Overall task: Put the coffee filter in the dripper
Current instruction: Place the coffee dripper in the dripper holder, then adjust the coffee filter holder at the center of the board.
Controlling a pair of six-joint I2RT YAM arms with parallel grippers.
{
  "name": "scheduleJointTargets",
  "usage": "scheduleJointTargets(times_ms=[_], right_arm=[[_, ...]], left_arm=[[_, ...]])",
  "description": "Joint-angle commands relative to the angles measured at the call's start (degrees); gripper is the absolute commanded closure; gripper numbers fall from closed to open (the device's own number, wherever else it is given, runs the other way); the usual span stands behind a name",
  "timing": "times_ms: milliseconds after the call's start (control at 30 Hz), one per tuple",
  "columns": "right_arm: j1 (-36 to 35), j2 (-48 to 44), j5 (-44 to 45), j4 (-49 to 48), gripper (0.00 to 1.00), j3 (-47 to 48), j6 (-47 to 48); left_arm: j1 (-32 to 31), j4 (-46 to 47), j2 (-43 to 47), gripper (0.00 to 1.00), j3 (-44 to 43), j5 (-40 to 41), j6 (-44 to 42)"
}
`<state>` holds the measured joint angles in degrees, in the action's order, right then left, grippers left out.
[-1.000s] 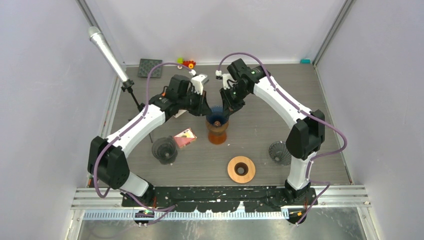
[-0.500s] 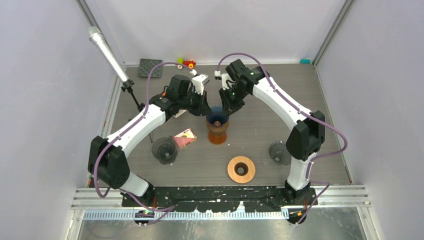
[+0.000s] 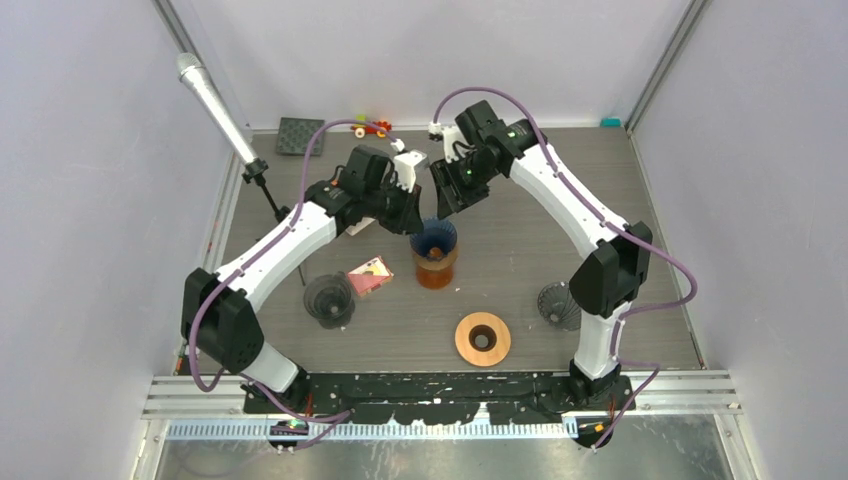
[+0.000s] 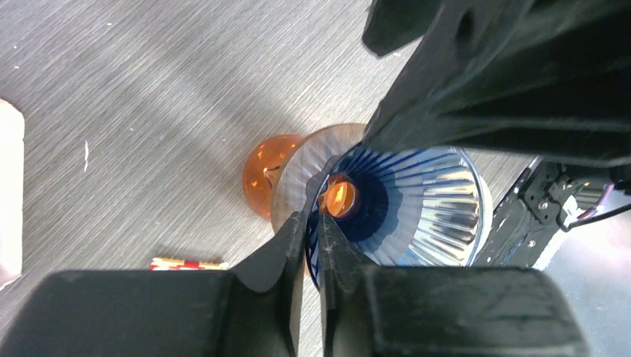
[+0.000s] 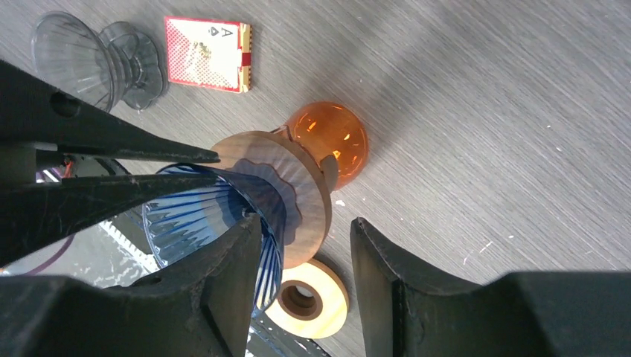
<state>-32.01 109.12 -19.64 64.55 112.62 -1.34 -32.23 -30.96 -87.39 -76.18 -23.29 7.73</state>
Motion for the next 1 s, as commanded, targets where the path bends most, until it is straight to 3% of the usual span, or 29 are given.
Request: scheduleJointTargets(times_ms=[0, 133, 167, 367, 533, 800, 967], right_arm=[[1.25, -4.96, -0.37, -0.09, 0.47, 1.97, 0.80], [3.39, -8.43, -1.31, -1.01, 0.46, -0.79, 1.00], [5.13, -10.57, -2.53, -2.20, 0.46, -2.87, 1.06], [8.86, -18.79, -4.16, -5.69, 0.46, -11.79, 3.34], [13.53, -27.14, -2.83, -10.24, 0.45, -21.11, 5.82], [19.55, -35.39, -5.30, -14.07, 0.45, -31.31, 6.59], [22.94, -35.86, -9.05, -14.64, 0.45, -34.42, 6.33]], left_arm=[[-0.12, -4.99, 0.76, 0.83, -3.82, 1.79, -2.42], [-0.11, -5.54, 1.32, 0.63, -6.03, 2.13, -2.72], [-0.05, -6.67, 0.74, 0.54, -8.19, 2.02, -2.80], [0.73, -5.58, 3.21, 0.44, -8.48, 5.31, -3.79], [3.43, -6.69, 5.08, 0.22, -6.97, 14.74, -11.85], [7.22, -7.82, -3.19, 0.19, -6.35, 29.48, -23.63], [7.36, -1.68, -9.21, 0.19, -3.97, 36.58, -30.46]])
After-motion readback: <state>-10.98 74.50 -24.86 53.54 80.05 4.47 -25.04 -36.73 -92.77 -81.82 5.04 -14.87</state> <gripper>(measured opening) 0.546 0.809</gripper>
